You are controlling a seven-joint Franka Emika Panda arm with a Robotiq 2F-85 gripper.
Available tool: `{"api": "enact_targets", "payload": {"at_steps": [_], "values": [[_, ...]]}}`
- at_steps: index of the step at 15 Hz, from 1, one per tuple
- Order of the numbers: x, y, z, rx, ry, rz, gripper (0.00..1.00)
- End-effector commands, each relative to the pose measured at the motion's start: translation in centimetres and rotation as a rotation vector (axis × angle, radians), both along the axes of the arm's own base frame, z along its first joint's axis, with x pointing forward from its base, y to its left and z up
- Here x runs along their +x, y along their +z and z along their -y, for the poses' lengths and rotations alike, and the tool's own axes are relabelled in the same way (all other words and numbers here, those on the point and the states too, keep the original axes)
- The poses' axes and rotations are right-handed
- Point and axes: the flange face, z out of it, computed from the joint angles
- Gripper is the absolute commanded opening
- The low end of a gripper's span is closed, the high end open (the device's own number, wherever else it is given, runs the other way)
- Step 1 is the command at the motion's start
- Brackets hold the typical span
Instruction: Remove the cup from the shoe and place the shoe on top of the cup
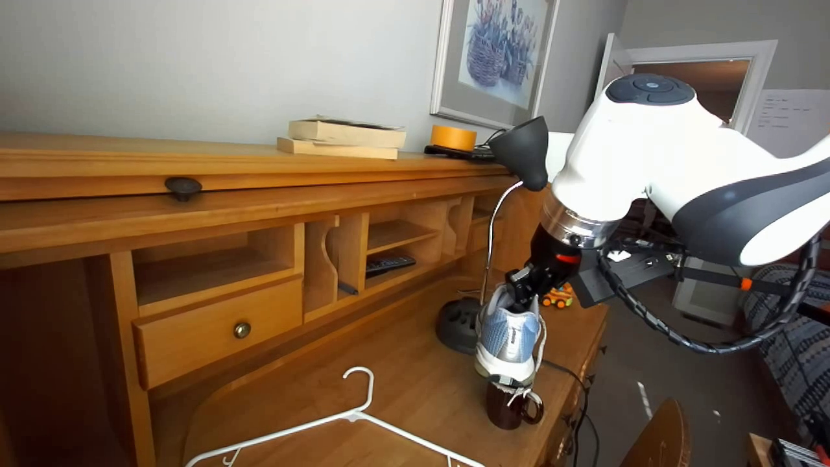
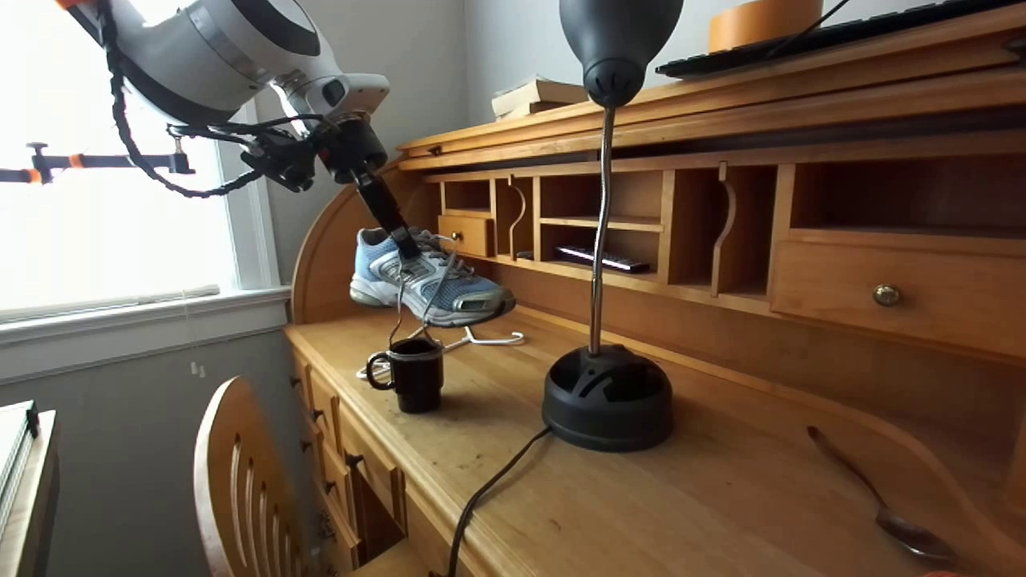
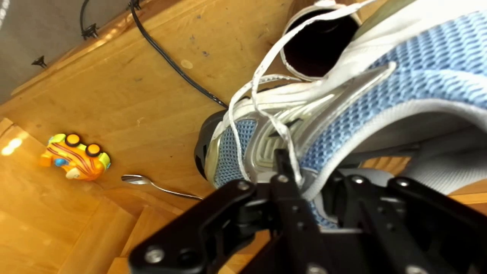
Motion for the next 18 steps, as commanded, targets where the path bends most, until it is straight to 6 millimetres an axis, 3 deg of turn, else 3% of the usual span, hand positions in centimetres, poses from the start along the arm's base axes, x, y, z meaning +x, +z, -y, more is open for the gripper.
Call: {"api": "enact_targets", "payload": {"at_steps": [1,18], "values": [[-1.8,0.3,0.3,0.019,-0.012,0.012,0.04],[-2.0,-3.5,-0.1,-0.017,-0.036,0.014,0.04]]}}
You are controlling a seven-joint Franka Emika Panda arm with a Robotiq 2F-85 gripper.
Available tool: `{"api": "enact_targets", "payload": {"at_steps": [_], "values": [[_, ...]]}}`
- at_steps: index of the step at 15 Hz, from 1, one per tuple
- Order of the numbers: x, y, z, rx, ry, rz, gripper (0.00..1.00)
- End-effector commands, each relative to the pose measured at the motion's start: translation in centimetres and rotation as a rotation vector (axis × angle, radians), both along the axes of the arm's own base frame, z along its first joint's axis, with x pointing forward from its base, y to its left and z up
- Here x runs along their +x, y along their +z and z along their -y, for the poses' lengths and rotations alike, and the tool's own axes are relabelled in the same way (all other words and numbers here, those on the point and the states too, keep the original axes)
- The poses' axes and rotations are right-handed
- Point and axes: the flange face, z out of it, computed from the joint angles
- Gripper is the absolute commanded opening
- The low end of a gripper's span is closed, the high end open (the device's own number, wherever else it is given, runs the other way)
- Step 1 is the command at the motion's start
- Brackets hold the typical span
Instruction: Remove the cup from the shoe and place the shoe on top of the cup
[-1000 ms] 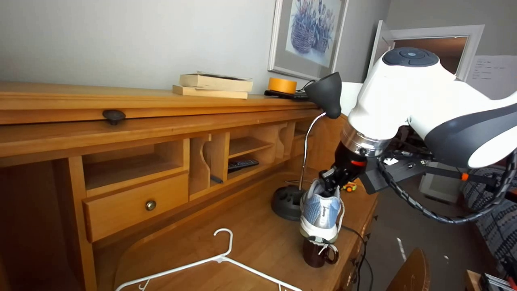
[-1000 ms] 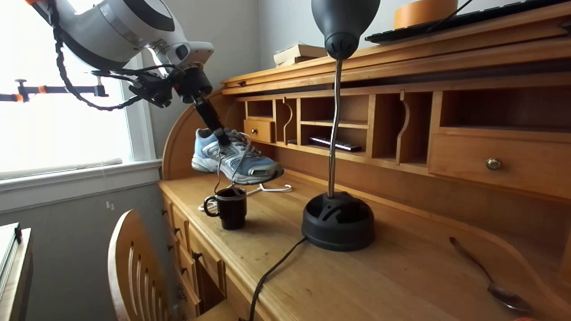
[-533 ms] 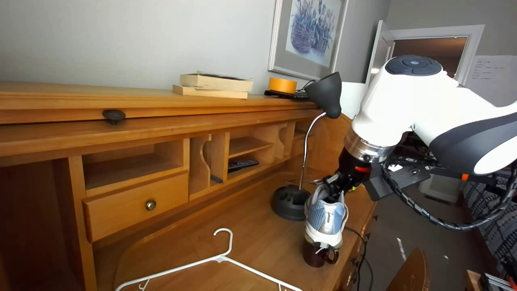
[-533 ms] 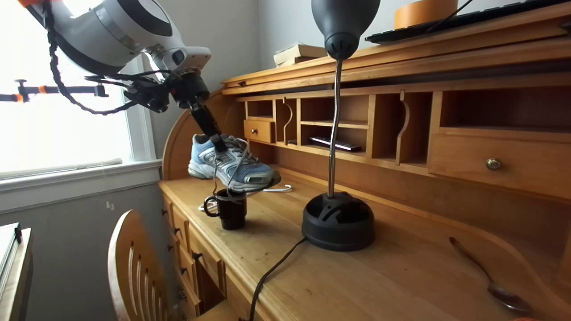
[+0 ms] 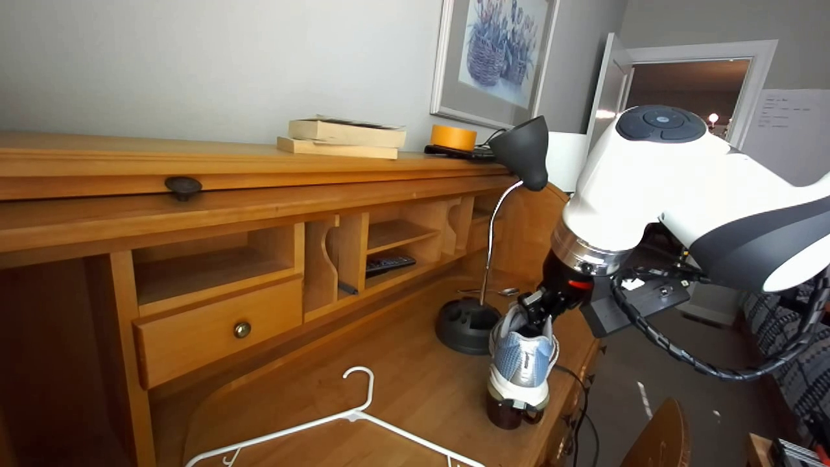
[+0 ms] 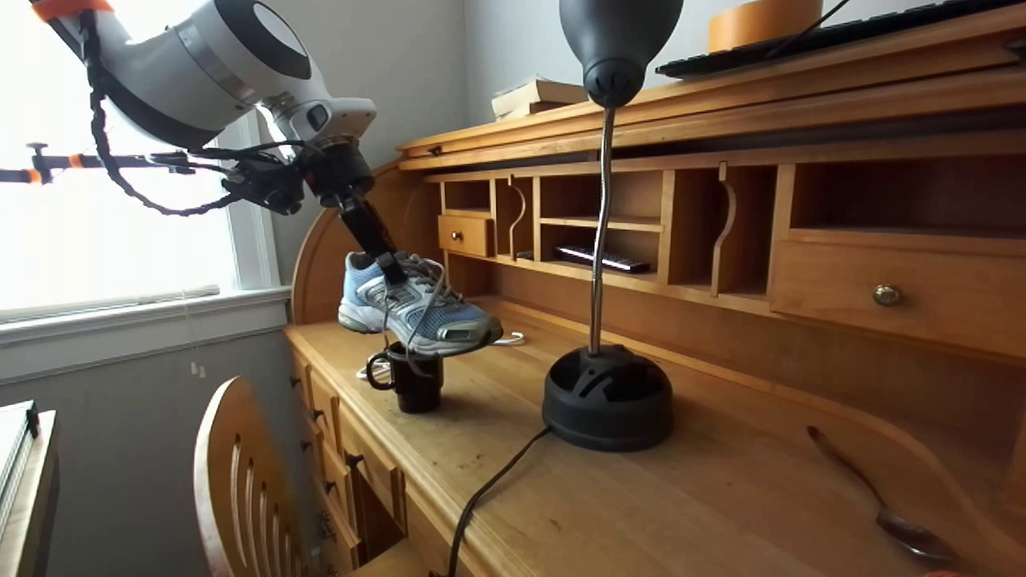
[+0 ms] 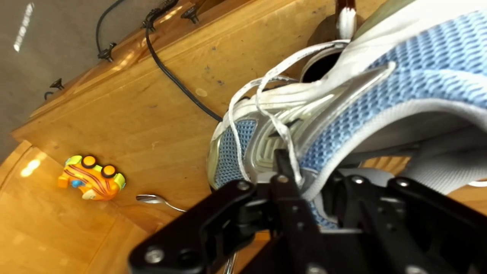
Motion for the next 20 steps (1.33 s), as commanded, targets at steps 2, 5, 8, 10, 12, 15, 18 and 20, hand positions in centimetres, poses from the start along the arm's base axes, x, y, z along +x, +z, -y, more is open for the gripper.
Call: {"api": "enact_targets", "payload": {"at_steps": [2,5,8,10,12,15,18,20], "values": [[-0.2,-1.0,-0.4,-0.012,-0.001,0.035,0.04],[-0.3,-1.7,-0.7,-0.026,0.003,0.043,0.04],[-0.3,-2.3,-0.9,-0.048,0.002,0.064,0.04],[-0.3,-2.5,-1.0,-0.059,0.000,0.083,0.04],[-0.3,-2.7,-1.0,-0.068,-0.002,0.099,0.04],[-0.5,-3.0,-1.1,-0.066,-0.013,0.102,0.04],[-0.6,-2.9,-1.1,-0.051,-0.032,0.105,0.04],[-0.6,-2.7,-1.1,-0.040,-0.043,0.112,0.04]]}}
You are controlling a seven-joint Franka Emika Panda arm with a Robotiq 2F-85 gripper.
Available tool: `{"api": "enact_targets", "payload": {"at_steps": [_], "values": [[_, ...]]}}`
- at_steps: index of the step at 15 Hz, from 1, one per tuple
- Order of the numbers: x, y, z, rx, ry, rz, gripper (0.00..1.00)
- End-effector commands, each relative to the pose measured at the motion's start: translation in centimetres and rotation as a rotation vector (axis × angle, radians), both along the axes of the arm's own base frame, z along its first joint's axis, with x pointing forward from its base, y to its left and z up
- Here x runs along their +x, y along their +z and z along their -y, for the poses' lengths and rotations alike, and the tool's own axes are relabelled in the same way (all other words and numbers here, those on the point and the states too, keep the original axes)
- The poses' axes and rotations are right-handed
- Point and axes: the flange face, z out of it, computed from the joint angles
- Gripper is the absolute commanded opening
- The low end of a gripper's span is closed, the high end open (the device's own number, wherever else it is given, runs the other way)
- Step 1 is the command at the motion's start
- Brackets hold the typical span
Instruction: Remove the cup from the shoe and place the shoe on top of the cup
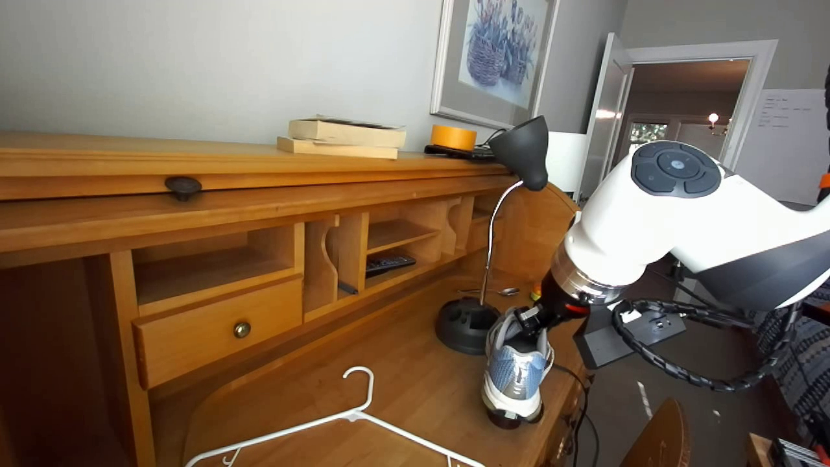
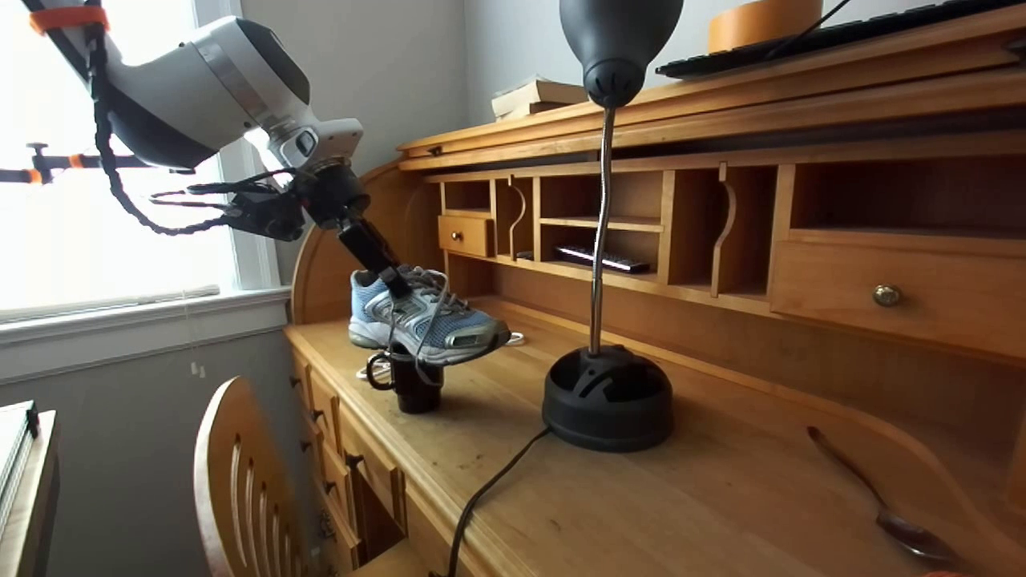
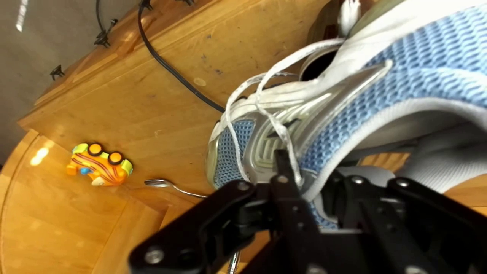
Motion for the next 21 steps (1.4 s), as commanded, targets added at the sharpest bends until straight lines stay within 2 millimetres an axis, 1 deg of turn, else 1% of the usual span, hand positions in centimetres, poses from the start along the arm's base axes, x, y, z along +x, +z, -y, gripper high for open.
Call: {"api": "enact_targets", "payload": {"at_steps": [1,11,21], "values": [[-0.1,0.0,-0.1,0.031,-0.024,0.021,0.04],[-0.8,0.6,-0.5,0.039,-0.053,0.056,0.04],[-1.2,0.4,-0.7,0.044,-0.065,0.049,0.04]]}}
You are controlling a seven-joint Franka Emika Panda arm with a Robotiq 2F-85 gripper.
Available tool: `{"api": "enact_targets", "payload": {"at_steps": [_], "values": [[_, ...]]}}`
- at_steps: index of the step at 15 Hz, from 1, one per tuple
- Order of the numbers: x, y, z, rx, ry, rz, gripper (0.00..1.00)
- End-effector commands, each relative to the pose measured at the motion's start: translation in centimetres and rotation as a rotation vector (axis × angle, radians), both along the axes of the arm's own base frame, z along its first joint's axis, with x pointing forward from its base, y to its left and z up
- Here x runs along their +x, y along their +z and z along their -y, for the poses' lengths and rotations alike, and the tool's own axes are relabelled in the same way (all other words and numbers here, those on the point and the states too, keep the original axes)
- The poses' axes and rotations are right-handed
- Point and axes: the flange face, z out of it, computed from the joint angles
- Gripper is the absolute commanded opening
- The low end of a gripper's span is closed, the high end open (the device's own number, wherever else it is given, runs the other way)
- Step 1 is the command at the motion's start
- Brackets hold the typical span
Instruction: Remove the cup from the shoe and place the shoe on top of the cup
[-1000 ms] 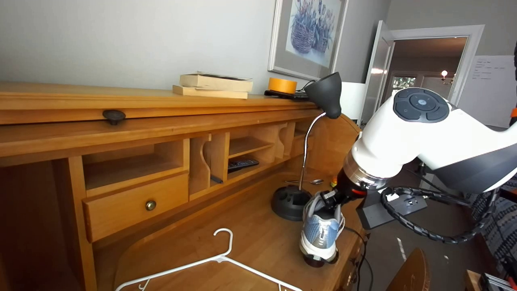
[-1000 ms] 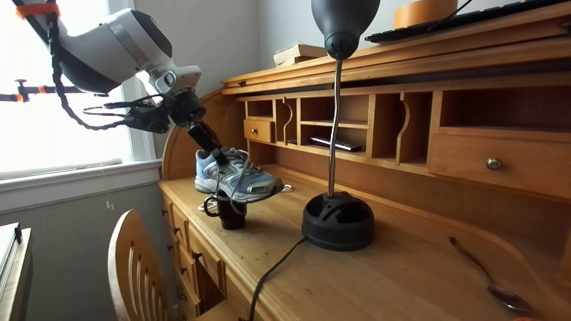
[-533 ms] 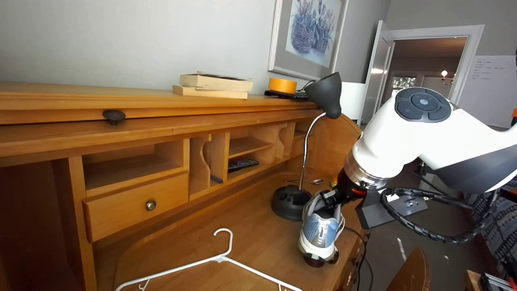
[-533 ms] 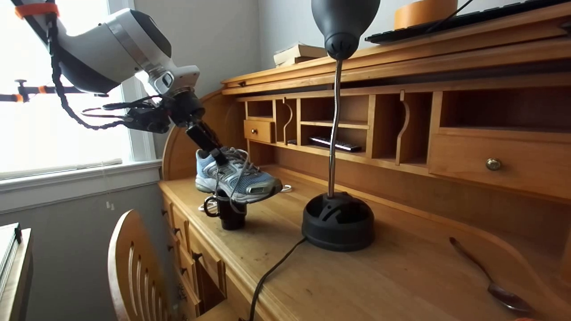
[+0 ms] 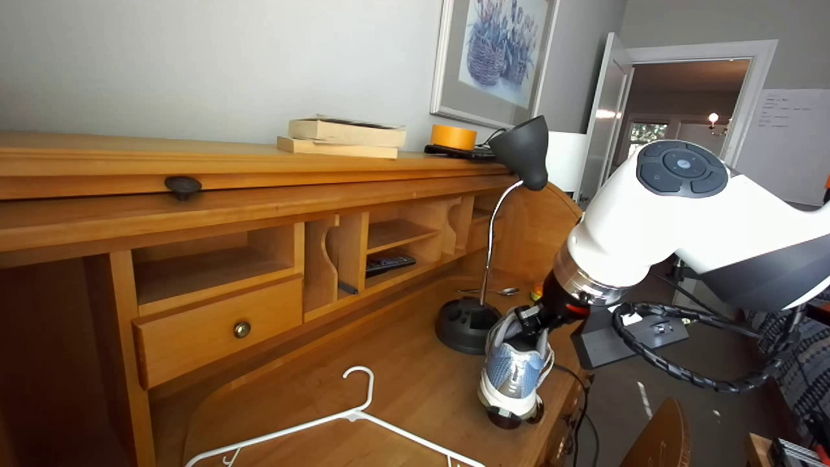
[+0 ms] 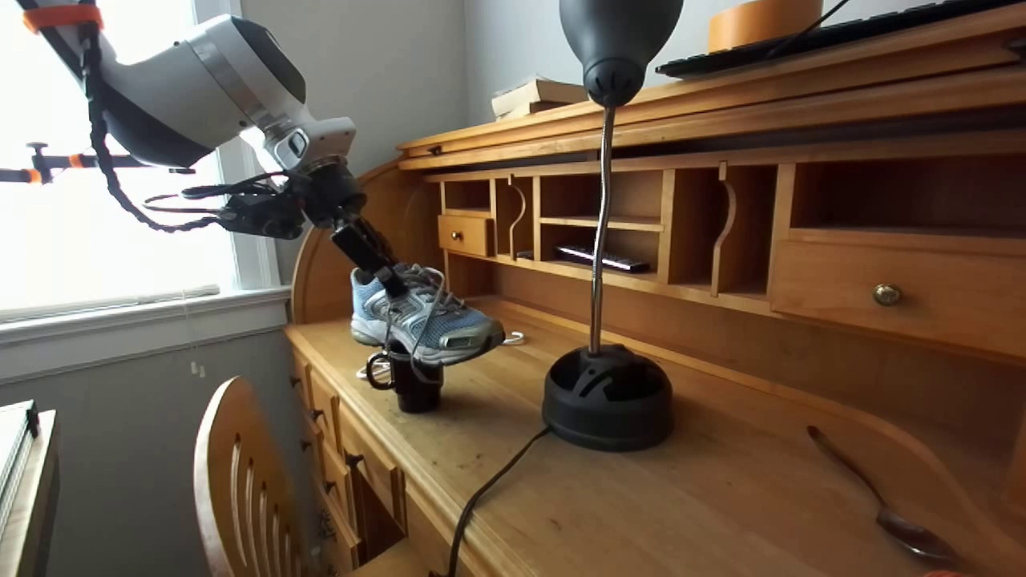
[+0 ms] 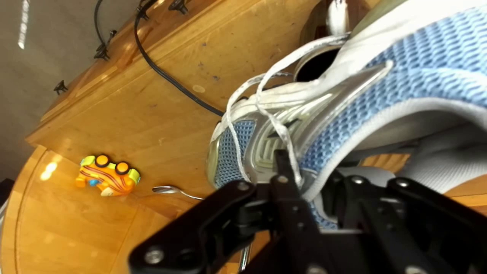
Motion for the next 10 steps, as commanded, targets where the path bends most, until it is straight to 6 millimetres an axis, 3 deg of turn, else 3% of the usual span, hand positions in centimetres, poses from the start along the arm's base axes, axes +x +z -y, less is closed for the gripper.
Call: {"api": "enact_targets", "payload": {"at_steps": [1,9,10], "values": [[-0.91,0.27,-0.36,0.017,-0.010,0.012,0.04],[-0.92,-0.01,-0.38,0.012,-0.007,-0.004,0.04],[-0.92,-0.01,-0.38,0.012,-0.007,-0.004,0.09]]}}
